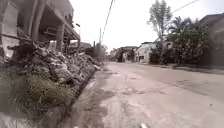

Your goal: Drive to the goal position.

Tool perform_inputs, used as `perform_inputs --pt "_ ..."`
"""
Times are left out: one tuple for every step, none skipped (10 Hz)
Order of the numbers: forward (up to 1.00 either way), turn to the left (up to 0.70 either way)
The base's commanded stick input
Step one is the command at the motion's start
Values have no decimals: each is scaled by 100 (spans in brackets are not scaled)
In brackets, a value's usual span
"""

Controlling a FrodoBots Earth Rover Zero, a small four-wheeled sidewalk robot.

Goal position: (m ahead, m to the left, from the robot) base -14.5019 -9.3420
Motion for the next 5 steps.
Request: perform_inputs --pt "4 0" --pt "4 0" --pt "4 0" --pt "4 0" --pt "4 0"
